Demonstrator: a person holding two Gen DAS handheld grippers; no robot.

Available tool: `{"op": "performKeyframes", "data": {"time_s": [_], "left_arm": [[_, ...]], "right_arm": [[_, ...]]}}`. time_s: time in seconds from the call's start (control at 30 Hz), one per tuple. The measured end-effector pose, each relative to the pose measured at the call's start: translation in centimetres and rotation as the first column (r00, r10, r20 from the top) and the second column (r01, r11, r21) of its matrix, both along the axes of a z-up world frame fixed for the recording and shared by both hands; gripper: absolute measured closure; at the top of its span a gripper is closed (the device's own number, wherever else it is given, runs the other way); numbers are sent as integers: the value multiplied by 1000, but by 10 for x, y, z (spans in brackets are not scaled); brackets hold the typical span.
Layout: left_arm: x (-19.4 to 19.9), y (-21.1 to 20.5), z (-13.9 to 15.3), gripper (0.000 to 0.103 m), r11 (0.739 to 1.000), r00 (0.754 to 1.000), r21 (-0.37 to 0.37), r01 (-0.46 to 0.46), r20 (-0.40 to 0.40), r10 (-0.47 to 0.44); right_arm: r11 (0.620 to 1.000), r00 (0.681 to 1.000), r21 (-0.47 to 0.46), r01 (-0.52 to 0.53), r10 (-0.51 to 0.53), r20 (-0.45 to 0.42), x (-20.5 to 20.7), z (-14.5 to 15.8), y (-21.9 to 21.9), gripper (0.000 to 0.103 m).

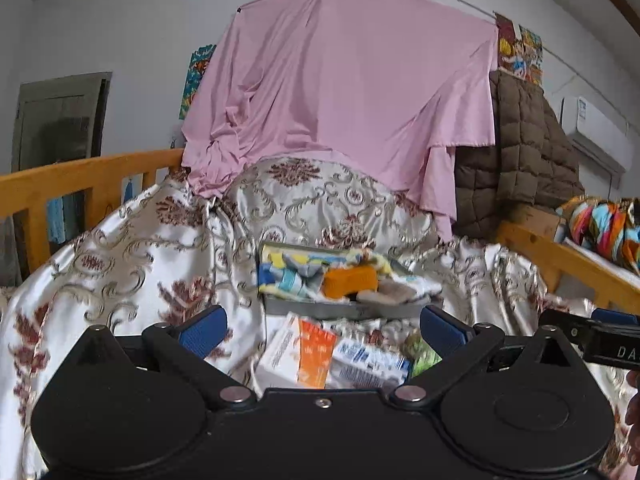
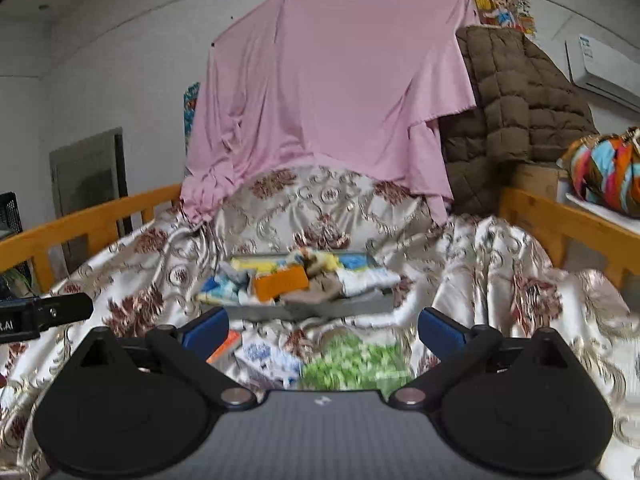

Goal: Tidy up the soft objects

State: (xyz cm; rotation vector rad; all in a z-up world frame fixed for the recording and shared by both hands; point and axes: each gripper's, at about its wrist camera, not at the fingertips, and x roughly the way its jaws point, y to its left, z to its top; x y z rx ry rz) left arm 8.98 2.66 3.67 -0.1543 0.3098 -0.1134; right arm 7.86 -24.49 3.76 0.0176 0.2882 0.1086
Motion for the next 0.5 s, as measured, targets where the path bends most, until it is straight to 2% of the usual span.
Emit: {"op": "performKeyframes", "data": {"time_s": [0.17, 0.37, 0.5], "left_arm": [[-17, 0, -22, 1, 999, 998, 12, -41, -49, 42], [-27, 16, -45, 1, 990, 980, -62, -125, -163, 113], [-32, 14, -51, 1, 992, 978, -52, -115, -180, 104]], "right_arm": [[1000, 999, -8, -2, 2, -52, -8, -15, 5, 0], [1000, 989, -2, -6, 6, -147, -13, -37, 10, 0], [1000, 987, -2, -7, 7, -159, -18, -44, 12, 0]]}}
